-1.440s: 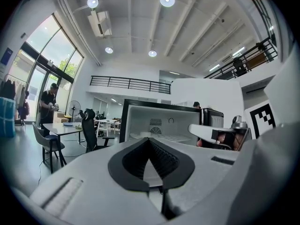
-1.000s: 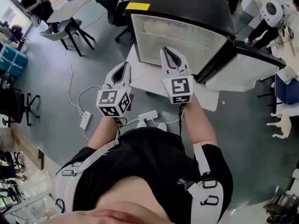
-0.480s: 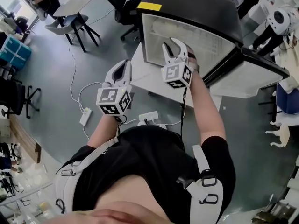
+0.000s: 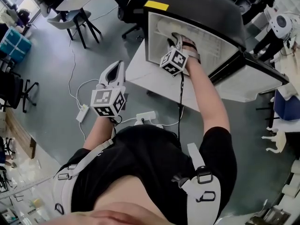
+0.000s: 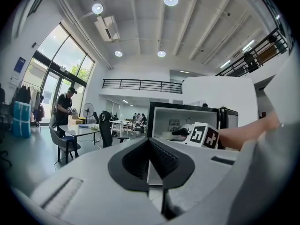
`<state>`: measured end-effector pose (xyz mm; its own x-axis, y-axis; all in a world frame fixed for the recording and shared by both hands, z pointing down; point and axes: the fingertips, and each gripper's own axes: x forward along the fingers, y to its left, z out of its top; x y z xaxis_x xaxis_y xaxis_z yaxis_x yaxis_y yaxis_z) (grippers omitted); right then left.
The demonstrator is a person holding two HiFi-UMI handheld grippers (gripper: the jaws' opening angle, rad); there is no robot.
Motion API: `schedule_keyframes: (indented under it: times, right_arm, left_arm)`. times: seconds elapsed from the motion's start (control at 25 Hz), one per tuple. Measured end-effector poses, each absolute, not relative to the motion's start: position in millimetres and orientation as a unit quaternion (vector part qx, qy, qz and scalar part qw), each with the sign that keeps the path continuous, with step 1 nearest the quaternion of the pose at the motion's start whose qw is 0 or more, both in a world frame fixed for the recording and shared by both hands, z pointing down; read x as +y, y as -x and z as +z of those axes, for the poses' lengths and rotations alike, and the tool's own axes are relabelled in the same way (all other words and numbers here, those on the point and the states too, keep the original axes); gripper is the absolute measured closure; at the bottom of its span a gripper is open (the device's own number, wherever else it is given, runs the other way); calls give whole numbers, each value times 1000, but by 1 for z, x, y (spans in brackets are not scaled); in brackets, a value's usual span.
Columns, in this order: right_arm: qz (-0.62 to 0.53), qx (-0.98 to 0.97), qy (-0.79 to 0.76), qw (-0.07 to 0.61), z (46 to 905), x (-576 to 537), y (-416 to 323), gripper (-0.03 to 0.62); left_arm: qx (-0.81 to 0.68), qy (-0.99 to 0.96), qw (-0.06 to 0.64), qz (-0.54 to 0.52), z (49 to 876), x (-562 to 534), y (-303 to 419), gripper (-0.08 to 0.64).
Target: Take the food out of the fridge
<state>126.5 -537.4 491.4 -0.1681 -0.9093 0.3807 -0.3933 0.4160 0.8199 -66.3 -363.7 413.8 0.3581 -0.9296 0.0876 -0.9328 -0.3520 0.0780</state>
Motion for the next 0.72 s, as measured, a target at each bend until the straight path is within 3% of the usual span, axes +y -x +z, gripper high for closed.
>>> schedule_keyframes:
  times: [0.28, 0.48, 0.64, 0.72]
  right_arm:
    - [-247, -697, -415, 531, 518, -555, -126, 453]
    - [-283, -669, -406, 555, 516, -556, -124, 454]
    - [-308, -660, -417, 544, 506, -549, -122, 547]
    - [-309, -667, -414, 537, 504, -541, -120, 549]
  left_arm:
    - [-578, -814, 56, 12, 413, -359, 79, 558]
    - [-582, -811, 59, 14, 414, -357, 85, 558]
    - [-581, -811, 60, 16, 416, -358, 84, 558]
    - [-578, -813, 60, 16, 417, -359, 81, 558]
